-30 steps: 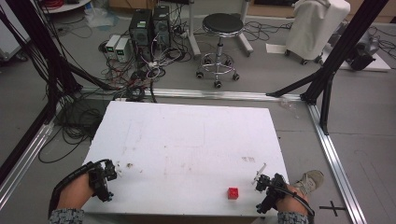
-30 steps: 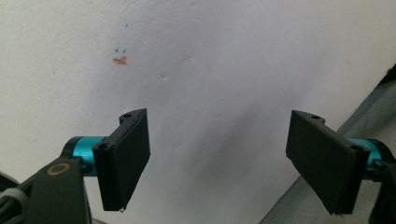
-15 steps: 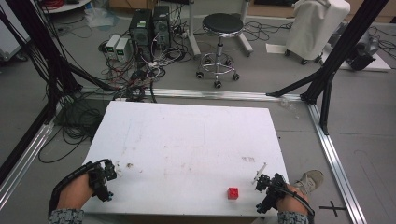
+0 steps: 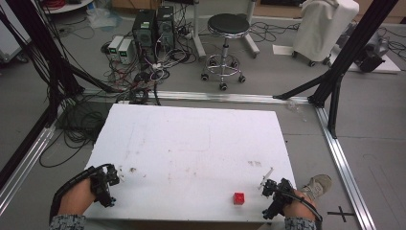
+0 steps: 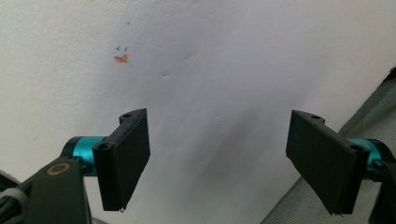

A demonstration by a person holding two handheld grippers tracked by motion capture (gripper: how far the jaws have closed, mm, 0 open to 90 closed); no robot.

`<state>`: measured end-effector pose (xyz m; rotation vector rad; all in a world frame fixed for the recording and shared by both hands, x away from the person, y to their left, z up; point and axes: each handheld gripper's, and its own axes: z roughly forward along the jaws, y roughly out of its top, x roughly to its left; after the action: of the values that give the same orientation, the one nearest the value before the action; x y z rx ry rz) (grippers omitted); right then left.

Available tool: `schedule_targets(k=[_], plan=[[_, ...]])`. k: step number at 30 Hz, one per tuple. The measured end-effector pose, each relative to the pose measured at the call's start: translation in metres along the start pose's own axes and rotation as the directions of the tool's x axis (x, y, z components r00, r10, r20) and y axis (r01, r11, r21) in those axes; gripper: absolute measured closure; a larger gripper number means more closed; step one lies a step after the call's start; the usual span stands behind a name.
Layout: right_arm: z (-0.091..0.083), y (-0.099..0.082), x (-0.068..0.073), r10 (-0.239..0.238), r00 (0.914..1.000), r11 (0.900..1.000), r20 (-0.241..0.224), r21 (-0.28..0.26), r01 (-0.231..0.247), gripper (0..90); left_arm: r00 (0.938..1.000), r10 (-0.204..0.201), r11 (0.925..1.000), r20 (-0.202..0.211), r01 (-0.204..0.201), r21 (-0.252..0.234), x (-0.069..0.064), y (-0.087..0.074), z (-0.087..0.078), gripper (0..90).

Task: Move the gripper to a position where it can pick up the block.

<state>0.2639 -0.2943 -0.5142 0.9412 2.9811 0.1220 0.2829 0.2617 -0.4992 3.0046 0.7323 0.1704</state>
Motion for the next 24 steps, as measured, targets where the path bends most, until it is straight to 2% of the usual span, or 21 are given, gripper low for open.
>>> schedule_targets(k=[7,11,12,13,14,21,22,23,24], plan=[[0.001,-0.001,-0.001,0.002,0.9999,1.0000,-0.014,0.000,-0.002,2.5,1.0000,-0.003,1.0000,-0.001,0.003,0.000,0.000,0.000,0.001,22.0],[0.000,-0.002,-0.001,-0.013,0.9999,0.9999,-0.008,0.001,0.013,2.5,1.0000,-0.003,1.0000,-0.003,0.003,-0.004,0.000,-0.001,0.000,22.0],[-0.001,-0.003,-0.002,-0.036,0.9993,0.9993,0.001,0.001,0.036,2.6,1.0000,-0.007,0.9999,-0.004,0.007,-0.009,0.000,-0.001,0.000,22.0],[-0.001,-0.003,-0.002,-0.036,0.9993,0.9993,0.001,0.001,0.036,2.6,1.0000,-0.004,1.0000,-0.003,0.004,-0.007,0.000,-0.001,0.000,22.0],[-0.003,-0.003,-0.004,-0.069,0.9975,0.9976,0.016,0.003,0.069,2.5,1.0000,-0.002,1.0000,-0.004,0.002,-0.010,0.000,0.000,0.000,22.0],[-0.007,-0.002,-0.006,-0.125,0.9916,0.9922,0.034,0.012,0.124,2.6,1.0000,0.002,0.9999,-0.006,-0.002,-0.010,0.000,0.000,0.000,22.0],[-0.008,-0.002,-0.007,-0.147,0.9886,0.9890,0.034,0.024,0.146,2.6,1.0000,0.000,0.9999,-0.007,0.000,-0.011,0.000,0.000,0.000,22.0],[-0.008,-0.002,-0.007,-0.147,0.9886,0.9890,0.034,0.024,0.146,2.6,1.0000,0.002,1.0000,-0.008,-0.002,-0.009,0.000,0.000,-0.001,22.0],[-0.010,-0.001,-0.007,-0.182,0.9824,0.9828,0.044,0.041,0.180,2.5,1.0000,0.000,0.9999,-0.009,0.000,-0.012,0.000,0.000,-0.001,22.0]])
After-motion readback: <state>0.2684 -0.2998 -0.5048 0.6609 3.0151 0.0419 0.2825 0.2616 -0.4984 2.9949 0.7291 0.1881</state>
